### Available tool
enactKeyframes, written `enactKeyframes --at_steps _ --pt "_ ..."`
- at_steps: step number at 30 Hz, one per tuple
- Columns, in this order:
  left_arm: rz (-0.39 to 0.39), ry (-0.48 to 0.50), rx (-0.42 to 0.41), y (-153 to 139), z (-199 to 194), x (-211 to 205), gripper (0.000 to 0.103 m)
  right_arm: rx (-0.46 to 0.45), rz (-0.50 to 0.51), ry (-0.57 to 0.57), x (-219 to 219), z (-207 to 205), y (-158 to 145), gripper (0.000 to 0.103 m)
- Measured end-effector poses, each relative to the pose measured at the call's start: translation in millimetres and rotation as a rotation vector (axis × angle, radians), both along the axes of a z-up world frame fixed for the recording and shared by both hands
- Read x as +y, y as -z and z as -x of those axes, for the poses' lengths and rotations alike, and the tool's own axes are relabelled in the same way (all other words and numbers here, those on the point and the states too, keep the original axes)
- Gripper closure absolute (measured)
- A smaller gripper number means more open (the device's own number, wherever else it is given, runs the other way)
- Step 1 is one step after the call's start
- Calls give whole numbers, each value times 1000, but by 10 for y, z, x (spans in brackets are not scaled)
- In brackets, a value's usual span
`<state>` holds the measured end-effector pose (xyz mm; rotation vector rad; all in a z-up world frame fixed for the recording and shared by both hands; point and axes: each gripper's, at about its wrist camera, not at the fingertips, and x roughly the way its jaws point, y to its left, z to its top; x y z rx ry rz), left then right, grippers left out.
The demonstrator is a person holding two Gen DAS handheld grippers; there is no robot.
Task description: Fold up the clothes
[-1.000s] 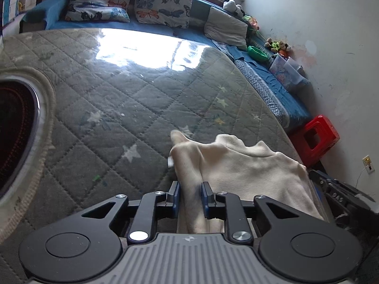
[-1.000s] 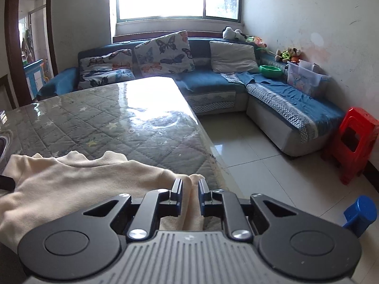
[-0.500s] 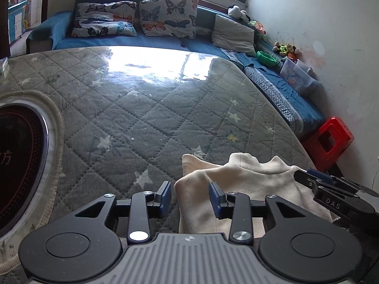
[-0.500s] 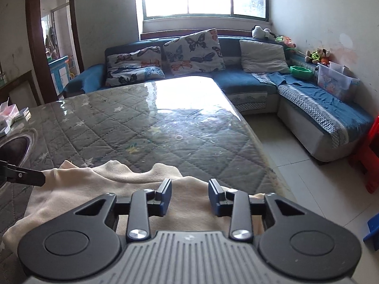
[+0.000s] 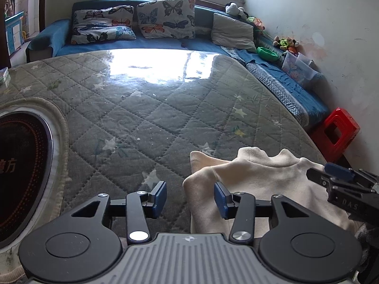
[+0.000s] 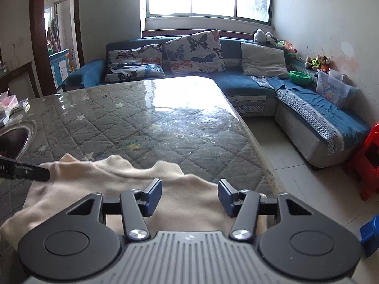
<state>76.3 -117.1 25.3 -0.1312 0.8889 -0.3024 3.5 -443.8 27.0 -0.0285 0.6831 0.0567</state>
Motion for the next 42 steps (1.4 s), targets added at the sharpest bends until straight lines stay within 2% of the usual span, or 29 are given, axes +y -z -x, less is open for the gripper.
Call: enactKeyframes --at_steps 5,11,15,16,25,32,39,42 --pt "1 21 -13 -19 148 23 54 8 57 -26 118 209 46 42" --pt "-30 43 -29 -8 291 23 52 6 132 -74 306 345 99 42" --pt "-44 54 -39 -6 342 14 51 -37 186 -111 432 451 19 37" --pt "-47 56 -42 -4 352 8 51 -44 178 -114 447 452 0 35" --pt "-53 60 -38 49 428 77 48 -36 170 -148 624 484 71 34" --pt "-72 56 -47 75 478 124 47 -61 103 -219 815 631 -18 29" --pt "-57 39 -52 47 536 253 47 -80 132 -304 1111 799 -9 26" --pt "-51 25 -55 28 557 318 47 -61 148 -342 1215 838 35 26"
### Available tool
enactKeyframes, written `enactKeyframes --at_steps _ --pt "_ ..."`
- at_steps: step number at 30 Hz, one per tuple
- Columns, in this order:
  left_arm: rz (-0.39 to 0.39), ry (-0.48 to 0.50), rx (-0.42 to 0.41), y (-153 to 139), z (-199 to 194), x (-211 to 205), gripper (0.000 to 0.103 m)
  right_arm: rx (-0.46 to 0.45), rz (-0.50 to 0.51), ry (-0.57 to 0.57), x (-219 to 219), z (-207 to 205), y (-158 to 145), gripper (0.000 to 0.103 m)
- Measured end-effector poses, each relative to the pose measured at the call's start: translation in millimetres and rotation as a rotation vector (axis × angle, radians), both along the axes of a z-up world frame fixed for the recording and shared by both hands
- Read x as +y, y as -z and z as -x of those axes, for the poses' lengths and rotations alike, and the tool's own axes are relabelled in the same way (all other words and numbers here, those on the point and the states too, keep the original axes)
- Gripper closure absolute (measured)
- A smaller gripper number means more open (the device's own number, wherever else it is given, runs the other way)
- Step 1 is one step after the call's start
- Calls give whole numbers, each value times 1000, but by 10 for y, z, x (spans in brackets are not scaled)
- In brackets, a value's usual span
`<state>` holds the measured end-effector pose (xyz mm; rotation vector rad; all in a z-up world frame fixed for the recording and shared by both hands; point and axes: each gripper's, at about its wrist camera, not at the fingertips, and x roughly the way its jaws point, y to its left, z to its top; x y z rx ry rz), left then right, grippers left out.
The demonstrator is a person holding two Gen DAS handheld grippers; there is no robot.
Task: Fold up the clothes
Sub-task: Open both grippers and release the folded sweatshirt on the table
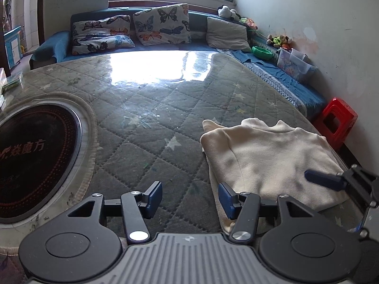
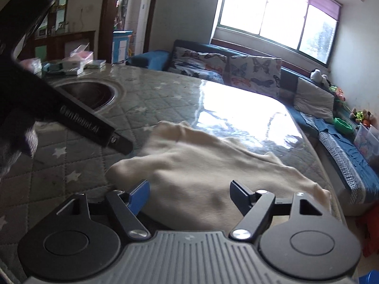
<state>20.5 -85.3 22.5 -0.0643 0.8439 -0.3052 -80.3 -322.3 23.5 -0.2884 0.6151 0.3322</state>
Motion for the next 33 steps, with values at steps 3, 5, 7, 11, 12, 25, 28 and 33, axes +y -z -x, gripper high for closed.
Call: enactKeyframes --at_steps 3,5,7,11,12,25,28,33 --pt "5 -17 -2 -14 18 71 47 -6 -1 -20 49 24 -26 27" --pt "7 -32 -3 -16 24 125 45 -6 -33 -26 49 9 -78 27" --pt "12 -50 -4 -21 22 183 43 -1 -85 -29 31 -23 -145 29" --pt "27 -80 -3 -29 28 302 43 68 -186 -77 77 -113 -144 35" --pt "30 -86 -3 -34 31 329 43 79 -190 -89 100 -130 -117 37" --pt "35 -100 -62 -131 166 432 19 68 -180 -140 307 -45 -66 37" --pt "32 -88 -89 -163 230 439 7 52 -175 -134 332 -13 -69 36" --pt "44 -84 -148 -246 323 469 0 14 -191 -105 302 75 -142 22"
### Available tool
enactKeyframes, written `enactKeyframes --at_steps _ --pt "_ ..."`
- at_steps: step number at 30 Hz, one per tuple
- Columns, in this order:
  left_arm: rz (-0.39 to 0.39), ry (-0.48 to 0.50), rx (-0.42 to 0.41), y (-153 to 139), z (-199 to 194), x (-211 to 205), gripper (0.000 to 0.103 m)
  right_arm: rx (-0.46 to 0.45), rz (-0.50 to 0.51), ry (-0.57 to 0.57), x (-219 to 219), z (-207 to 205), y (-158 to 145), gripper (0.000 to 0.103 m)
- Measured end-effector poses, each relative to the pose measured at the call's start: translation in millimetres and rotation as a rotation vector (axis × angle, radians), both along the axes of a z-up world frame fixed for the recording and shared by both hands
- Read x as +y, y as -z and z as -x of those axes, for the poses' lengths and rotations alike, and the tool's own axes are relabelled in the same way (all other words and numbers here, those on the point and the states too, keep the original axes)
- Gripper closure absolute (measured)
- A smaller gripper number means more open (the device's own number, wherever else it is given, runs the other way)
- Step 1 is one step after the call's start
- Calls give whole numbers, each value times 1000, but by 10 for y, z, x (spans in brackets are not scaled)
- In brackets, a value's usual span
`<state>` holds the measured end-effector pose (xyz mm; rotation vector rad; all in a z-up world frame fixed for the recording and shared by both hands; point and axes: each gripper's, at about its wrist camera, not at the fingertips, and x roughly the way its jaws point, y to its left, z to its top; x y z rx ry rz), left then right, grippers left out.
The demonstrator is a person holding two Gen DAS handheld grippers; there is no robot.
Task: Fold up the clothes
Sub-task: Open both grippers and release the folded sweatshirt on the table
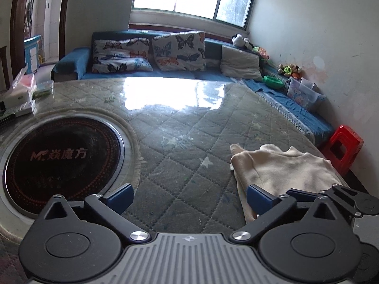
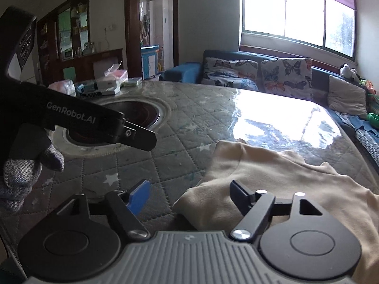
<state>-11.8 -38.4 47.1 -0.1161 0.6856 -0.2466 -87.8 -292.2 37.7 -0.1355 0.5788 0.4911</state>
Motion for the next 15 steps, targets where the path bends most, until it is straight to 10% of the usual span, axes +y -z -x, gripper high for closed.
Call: enactKeyframes --at_steps 6,15 --pt "-1 11 -48 -46 112 5 0 -67 -26 96 -137 173 -116 0" --pt "-34 70 -73 -3 278 -70 0 -94 -52 239 -374 402 -150 0"
